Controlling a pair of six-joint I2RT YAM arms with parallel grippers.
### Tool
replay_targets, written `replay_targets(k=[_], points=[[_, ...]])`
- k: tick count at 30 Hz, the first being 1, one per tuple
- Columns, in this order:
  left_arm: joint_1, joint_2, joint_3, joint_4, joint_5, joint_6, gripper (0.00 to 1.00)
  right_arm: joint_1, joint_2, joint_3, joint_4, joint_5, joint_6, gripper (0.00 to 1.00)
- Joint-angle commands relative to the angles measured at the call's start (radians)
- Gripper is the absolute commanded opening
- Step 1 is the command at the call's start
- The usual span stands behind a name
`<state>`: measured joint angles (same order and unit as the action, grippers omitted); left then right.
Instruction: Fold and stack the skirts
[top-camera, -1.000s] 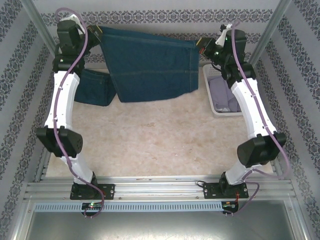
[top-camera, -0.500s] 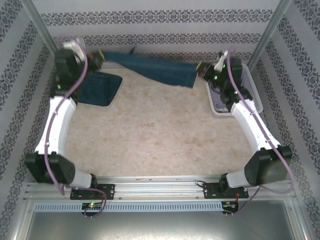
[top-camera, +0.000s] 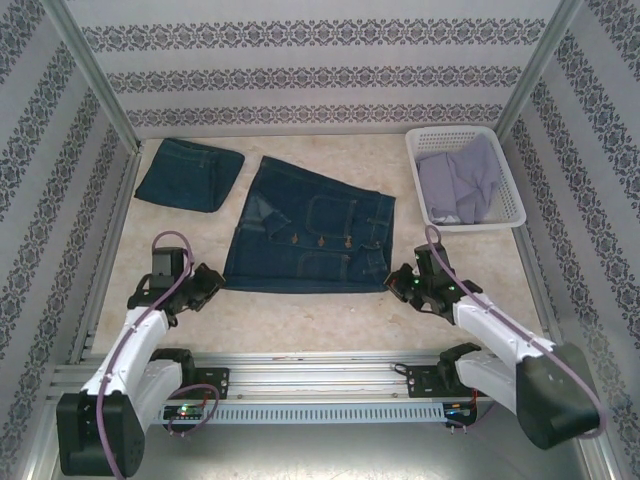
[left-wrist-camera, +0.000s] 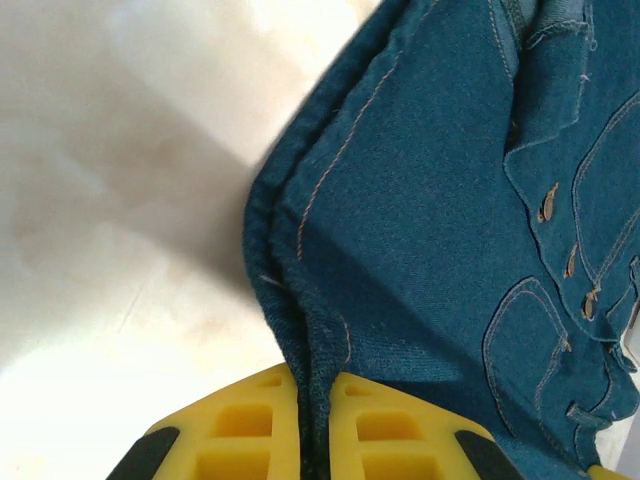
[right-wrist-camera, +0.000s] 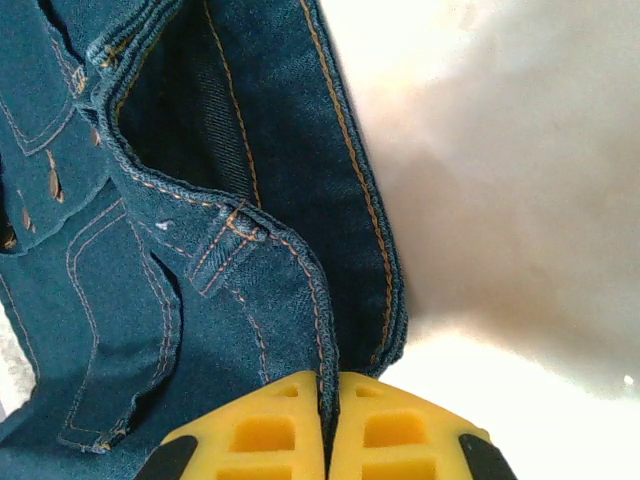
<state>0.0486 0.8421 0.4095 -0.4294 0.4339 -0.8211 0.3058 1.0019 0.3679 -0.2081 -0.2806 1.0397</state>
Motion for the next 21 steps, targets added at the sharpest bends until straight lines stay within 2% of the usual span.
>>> replay_targets(k=[1,3,6,8,9,10,12,14,16,18,19,20,21], points=[[0.031,-0.041,0.018,-0.108,-0.150,-0.029,0.00,-0.008,-0.062,-0.045,-0.115,0.171,0.055,0.00],[0.030,-0.052,0.035,-0.134,-0.181,-0.029,0.00,-0.008,-0.084,-0.054,-0.146,0.179,0.049,0.00],[0.030,-0.045,0.019,-0.128,-0.160,-0.039,0.01,-0.006,-0.085,-0.066,-0.166,0.158,0.038,0.03],[0.030,-0.036,-0.006,-0.144,-0.139,-0.050,0.14,0.002,-0.084,-0.063,-0.206,0.146,0.033,0.08],[0.030,-0.035,-0.017,-0.164,-0.134,-0.055,0.21,0.014,-0.095,-0.057,-0.240,0.155,0.033,0.14],[0.030,-0.041,-0.019,-0.198,-0.138,-0.053,0.33,0.025,-0.112,-0.047,-0.286,0.166,0.036,0.20],[0.030,-0.073,0.007,-0.285,-0.164,-0.052,0.47,0.051,-0.172,-0.016,-0.399,0.219,0.061,0.33],[0.031,-0.138,0.068,-0.406,-0.229,-0.059,0.62,0.075,-0.247,0.038,-0.517,0.282,0.091,0.46],[0.032,-0.221,0.136,-0.471,-0.301,-0.091,0.76,0.079,-0.310,0.093,-0.600,0.334,0.104,0.64],[0.031,-0.258,0.204,-0.461,-0.350,-0.098,0.85,0.080,-0.323,0.154,-0.601,0.363,0.078,0.80],[0.032,-0.239,0.238,-0.422,-0.344,-0.091,0.88,0.082,-0.307,0.185,-0.563,0.364,0.053,0.92],[0.030,-0.197,0.267,-0.386,-0.315,-0.085,0.89,0.082,-0.282,0.208,-0.513,0.353,0.028,0.98],[0.026,-0.120,0.299,-0.338,-0.259,-0.080,0.91,0.084,-0.240,0.237,-0.448,0.330,-0.002,0.98]])
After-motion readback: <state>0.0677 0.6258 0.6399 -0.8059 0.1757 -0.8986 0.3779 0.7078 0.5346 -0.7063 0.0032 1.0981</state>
